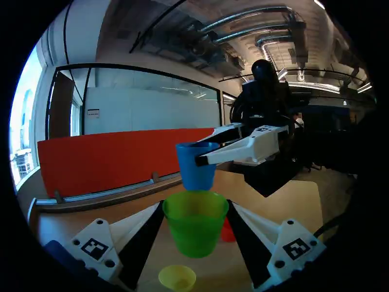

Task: Pour water

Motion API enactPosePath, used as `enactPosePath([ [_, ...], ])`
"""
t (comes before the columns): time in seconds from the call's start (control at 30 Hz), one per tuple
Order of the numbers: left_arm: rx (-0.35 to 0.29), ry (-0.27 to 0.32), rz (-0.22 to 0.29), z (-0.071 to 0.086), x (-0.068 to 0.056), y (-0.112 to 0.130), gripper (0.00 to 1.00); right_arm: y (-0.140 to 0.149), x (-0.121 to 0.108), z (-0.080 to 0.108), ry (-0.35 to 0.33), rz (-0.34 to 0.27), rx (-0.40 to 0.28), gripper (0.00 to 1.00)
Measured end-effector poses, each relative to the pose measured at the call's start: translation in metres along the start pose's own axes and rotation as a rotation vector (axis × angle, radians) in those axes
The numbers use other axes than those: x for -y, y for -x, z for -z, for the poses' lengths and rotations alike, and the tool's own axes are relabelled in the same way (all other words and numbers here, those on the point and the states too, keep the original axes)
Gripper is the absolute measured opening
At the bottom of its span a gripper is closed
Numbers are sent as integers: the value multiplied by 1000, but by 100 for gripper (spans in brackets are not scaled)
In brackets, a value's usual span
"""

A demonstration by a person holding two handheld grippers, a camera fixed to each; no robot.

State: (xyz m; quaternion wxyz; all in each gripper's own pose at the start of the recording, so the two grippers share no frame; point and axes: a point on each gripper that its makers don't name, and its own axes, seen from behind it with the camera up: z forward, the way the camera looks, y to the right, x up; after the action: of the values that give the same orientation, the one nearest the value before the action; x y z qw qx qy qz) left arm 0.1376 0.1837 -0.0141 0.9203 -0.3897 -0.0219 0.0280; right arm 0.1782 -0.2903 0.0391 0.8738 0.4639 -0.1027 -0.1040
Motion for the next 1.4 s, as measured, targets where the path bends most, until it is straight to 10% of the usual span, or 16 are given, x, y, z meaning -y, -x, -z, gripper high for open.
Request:
enactPosePath([
  [1.4, 179, 63, -29, -4, -36, 63, 89, 97, 0, 30, -5, 8, 165, 93],
])
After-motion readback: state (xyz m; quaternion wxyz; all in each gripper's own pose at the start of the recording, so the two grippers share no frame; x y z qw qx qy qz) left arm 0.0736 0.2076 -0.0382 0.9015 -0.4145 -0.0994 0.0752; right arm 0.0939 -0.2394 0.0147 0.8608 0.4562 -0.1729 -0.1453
